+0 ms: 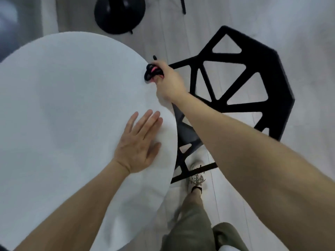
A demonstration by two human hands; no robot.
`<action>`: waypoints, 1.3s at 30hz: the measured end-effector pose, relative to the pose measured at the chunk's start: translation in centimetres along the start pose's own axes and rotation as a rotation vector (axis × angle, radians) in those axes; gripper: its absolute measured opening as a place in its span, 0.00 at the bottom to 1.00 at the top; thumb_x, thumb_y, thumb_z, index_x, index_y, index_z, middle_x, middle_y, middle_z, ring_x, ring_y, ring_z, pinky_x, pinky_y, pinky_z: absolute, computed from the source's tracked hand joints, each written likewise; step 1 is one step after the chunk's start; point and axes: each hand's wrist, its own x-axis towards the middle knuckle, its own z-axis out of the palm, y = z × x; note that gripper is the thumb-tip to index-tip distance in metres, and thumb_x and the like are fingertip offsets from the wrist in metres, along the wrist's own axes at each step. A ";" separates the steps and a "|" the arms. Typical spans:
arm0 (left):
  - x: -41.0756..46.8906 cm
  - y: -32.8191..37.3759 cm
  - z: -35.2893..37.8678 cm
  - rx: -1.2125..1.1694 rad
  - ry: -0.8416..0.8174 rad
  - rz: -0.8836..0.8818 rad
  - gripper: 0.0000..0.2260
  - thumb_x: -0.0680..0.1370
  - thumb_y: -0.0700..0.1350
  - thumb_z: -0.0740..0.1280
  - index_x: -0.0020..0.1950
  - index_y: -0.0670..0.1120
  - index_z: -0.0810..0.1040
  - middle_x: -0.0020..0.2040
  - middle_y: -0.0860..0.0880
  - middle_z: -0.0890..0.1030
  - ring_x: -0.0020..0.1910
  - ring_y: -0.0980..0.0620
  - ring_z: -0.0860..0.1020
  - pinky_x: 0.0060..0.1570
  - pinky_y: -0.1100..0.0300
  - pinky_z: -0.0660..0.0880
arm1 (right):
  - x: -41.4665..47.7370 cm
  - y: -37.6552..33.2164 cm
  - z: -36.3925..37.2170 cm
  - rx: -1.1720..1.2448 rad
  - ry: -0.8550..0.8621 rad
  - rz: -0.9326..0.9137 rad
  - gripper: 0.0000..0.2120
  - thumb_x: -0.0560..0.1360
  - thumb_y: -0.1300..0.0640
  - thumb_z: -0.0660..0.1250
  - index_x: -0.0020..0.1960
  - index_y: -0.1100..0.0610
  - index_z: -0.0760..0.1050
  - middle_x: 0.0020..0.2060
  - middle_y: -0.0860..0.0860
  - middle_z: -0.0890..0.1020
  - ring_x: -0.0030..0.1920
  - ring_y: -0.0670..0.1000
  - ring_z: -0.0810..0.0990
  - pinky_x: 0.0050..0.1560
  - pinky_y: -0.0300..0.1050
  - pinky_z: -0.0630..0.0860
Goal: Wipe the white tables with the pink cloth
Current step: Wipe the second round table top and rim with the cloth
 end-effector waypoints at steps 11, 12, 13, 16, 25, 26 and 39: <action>4.4 -0.7 -3.0 -0.278 -0.239 -0.689 0.70 0.62 0.81 0.71 0.87 0.55 0.31 0.86 0.44 0.30 0.85 0.43 0.28 0.82 0.31 0.35 | -12.9 1.2 -2.2 0.023 0.032 0.165 0.25 0.84 0.62 0.64 0.76 0.41 0.73 0.57 0.38 0.84 0.56 0.38 0.82 0.57 0.35 0.77; 5.6 -1.2 -3.4 -0.296 -0.325 -0.752 0.75 0.57 0.81 0.74 0.84 0.57 0.25 0.84 0.44 0.25 0.83 0.43 0.24 0.80 0.30 0.32 | -10.2 0.4 -2.3 0.000 0.020 0.143 0.24 0.84 0.62 0.63 0.75 0.42 0.74 0.57 0.39 0.84 0.55 0.39 0.81 0.56 0.35 0.77; 6.6 -1.8 -3.8 -0.306 -0.404 -0.787 0.79 0.54 0.80 0.77 0.82 0.58 0.21 0.81 0.45 0.20 0.80 0.42 0.20 0.78 0.29 0.30 | -6.9 -0.3 -2.1 -0.029 -0.006 0.113 0.24 0.84 0.63 0.62 0.75 0.44 0.75 0.56 0.40 0.85 0.54 0.39 0.81 0.56 0.34 0.76; 8.4 -2.4 -4.6 -0.356 -0.571 -0.837 0.83 0.52 0.76 0.82 0.76 0.58 0.15 0.73 0.44 0.11 0.74 0.39 0.13 0.74 0.25 0.26 | 3.3 -3.4 -1.2 -0.157 -0.125 -0.043 0.23 0.83 0.64 0.61 0.75 0.48 0.75 0.54 0.41 0.86 0.54 0.40 0.82 0.57 0.35 0.77; 9.1 -1.7 -6.4 -0.413 -0.680 -0.937 0.83 0.54 0.73 0.84 0.75 0.57 0.13 0.70 0.43 0.09 0.71 0.38 0.11 0.75 0.25 0.28 | 1.7 -1.9 -1.8 -0.026 -0.174 -0.029 0.22 0.84 0.65 0.64 0.73 0.46 0.75 0.57 0.39 0.84 0.60 0.38 0.82 0.63 0.37 0.78; 9.3 -1.6 -6.7 -0.417 -0.692 -0.950 0.83 0.54 0.72 0.84 0.75 0.57 0.13 0.70 0.43 0.09 0.71 0.39 0.11 0.75 0.26 0.27 | -0.1 -1.2 -2.7 -0.024 -0.182 -0.012 0.24 0.83 0.66 0.64 0.74 0.46 0.74 0.59 0.40 0.84 0.60 0.38 0.82 0.62 0.35 0.78; 10.1 -2.0 -7.4 -0.422 -0.782 -0.980 0.84 0.54 0.69 0.86 0.77 0.57 0.15 0.72 0.43 0.11 0.72 0.38 0.12 0.76 0.26 0.27 | 20.5 -12.9 8.2 -0.264 -0.499 -0.233 0.26 0.73 0.56 0.62 0.70 0.46 0.79 0.56 0.42 0.86 0.60 0.49 0.83 0.58 0.40 0.77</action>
